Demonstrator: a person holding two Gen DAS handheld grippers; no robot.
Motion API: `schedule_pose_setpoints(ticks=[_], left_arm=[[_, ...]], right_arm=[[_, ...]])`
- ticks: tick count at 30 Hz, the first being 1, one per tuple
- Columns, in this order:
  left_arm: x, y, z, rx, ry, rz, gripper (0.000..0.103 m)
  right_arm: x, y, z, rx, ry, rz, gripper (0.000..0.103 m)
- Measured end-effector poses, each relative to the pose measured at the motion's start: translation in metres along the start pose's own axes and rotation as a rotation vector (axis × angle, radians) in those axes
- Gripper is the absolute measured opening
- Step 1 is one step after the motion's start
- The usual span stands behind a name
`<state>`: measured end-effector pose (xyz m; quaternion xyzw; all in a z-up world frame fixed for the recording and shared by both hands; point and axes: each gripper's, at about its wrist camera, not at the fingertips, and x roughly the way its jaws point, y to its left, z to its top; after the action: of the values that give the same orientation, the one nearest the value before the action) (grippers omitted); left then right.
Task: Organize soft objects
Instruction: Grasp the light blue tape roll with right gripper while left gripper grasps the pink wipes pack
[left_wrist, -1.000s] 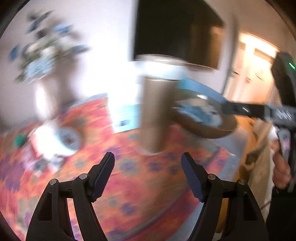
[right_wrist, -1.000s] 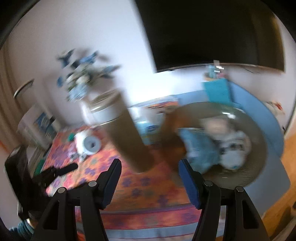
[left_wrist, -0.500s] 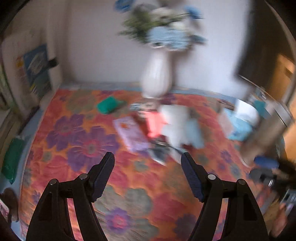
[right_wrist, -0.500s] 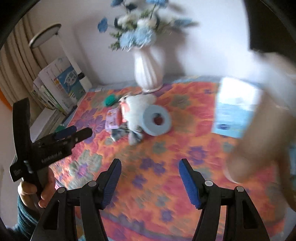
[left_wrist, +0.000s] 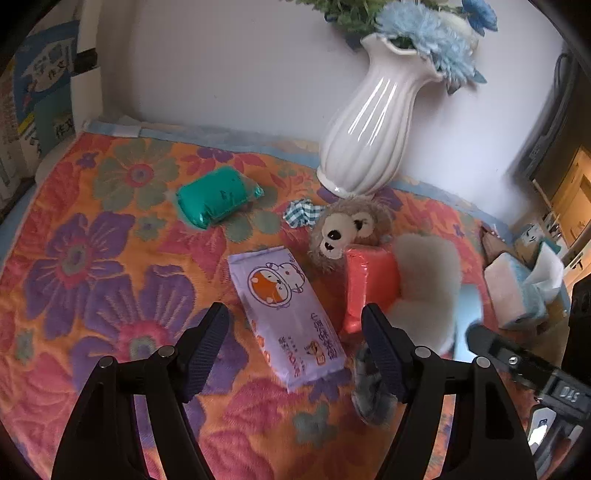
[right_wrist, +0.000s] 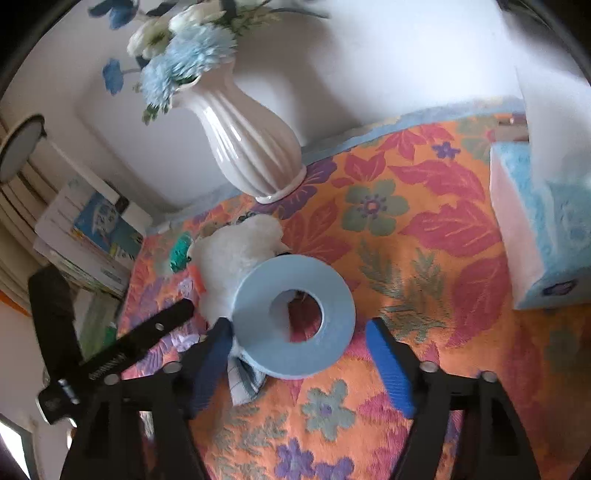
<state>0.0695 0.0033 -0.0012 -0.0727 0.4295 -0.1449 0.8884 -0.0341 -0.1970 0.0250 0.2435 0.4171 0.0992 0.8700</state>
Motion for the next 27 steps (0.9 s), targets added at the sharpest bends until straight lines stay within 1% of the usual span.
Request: schedule_pose_setpoints(ticks=[2,4,5,6,8,9,12,14,17,19,20,22,24,27], left_arm=[[0.004,-0.003,0.0,0.016,0.0,0.024,0.073],[0.002,-0.005,0.001,0.024,-0.02,0.029,0.072],[0.004,-0.004,0.001,0.018,-0.013,0.04,0.071],[0.006,-0.003,0.002,0.013,-0.003,0.047,0.068],[0.005,-0.002,0.002,0.009,-0.015,0.056,0.059],[0.004,-0.001,0.003,0.008,-0.02,0.057,0.043],[0.003,0.0,0.002,0.006,-0.027,0.025,0.038],[-0.003,0.0,0.001,0.008,-0.049,0.015,0.038],[-0.021,-0.001,-0.003,0.015,-0.105,-0.019,0.037],[-0.031,-0.003,-0.008,0.031,-0.111,-0.004,0.037],[-0.038,-0.004,-0.015,0.044,-0.109,0.005,0.037],[-0.05,-0.006,-0.025,0.054,-0.101,-0.006,0.037],[-0.064,-0.008,-0.039,0.075,-0.086,-0.012,0.037],[-0.076,-0.01,-0.058,0.09,-0.084,-0.029,0.038]], right_arm=[[0.0,-0.004,-0.001,0.022,0.003,0.029,0.077],[-0.002,-0.004,-0.001,0.022,-0.013,0.033,0.077],[-0.002,-0.004,-0.001,0.024,-0.015,0.037,0.077],[-0.002,-0.003,-0.002,0.023,-0.013,0.042,0.073],[-0.004,0.0,-0.003,0.009,-0.024,0.054,0.067],[-0.006,0.001,-0.003,0.002,-0.03,0.048,0.067],[-0.01,0.008,-0.005,-0.04,-0.063,0.017,0.065],[-0.017,0.015,-0.008,-0.079,-0.098,-0.011,0.065],[-0.026,0.023,-0.015,-0.129,-0.122,-0.038,0.065],[-0.033,0.024,-0.023,-0.147,-0.117,-0.054,0.065],[-0.037,0.022,-0.027,-0.151,-0.112,-0.055,0.065],[-0.046,0.019,-0.041,-0.163,-0.078,-0.058,0.065],[-0.053,0.016,-0.051,-0.191,-0.042,-0.077,0.066],[-0.059,0.015,-0.065,-0.249,0.005,-0.117,0.066]])
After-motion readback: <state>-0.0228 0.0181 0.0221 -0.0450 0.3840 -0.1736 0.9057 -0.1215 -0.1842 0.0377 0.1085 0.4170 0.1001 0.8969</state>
